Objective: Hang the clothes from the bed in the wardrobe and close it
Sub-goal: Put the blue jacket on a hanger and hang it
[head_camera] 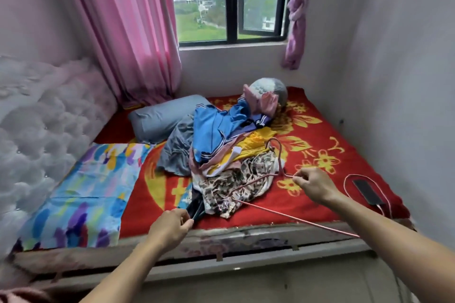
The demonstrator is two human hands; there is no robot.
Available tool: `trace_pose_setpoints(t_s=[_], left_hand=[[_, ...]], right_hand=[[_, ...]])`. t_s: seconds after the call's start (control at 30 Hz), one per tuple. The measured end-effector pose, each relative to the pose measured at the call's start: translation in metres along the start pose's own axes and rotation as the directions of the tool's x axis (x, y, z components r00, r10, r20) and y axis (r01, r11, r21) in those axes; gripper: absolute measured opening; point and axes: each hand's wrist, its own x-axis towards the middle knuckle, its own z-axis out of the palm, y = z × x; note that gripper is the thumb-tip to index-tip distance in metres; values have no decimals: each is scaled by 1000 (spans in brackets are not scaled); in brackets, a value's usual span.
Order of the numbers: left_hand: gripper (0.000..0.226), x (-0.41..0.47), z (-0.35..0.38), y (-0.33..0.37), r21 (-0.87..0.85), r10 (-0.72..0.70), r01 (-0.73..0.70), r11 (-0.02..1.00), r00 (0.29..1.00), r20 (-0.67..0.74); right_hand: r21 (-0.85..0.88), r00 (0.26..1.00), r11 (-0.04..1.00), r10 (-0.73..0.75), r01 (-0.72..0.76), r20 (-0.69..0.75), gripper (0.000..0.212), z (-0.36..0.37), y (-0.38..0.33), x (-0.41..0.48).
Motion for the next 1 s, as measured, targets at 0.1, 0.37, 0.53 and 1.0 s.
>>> trace_pose_setpoints(t_s=[0.1, 0.37, 0.53, 1.0], left_hand=[[21, 71, -3, 12, 17, 34, -36, 999, 996, 83], [17, 210, -15, 52, 170, 124, -151, 974, 979, 161], [23, 282, 2, 58, 177, 122, -162, 971, 968, 219], [19, 490, 56, 28, 157, -147, 104, 982, 945, 291]], right_hand=[[11, 996, 996, 91, -90, -25, 18, 0, 13, 56], [139, 944, 953, 291, -271, -153, 18, 1, 27, 155], [228, 905, 909, 389, -348, -169, 21, 18, 58, 241], [677, 533, 288, 827, -677, 181, 19, 199, 152, 514]])
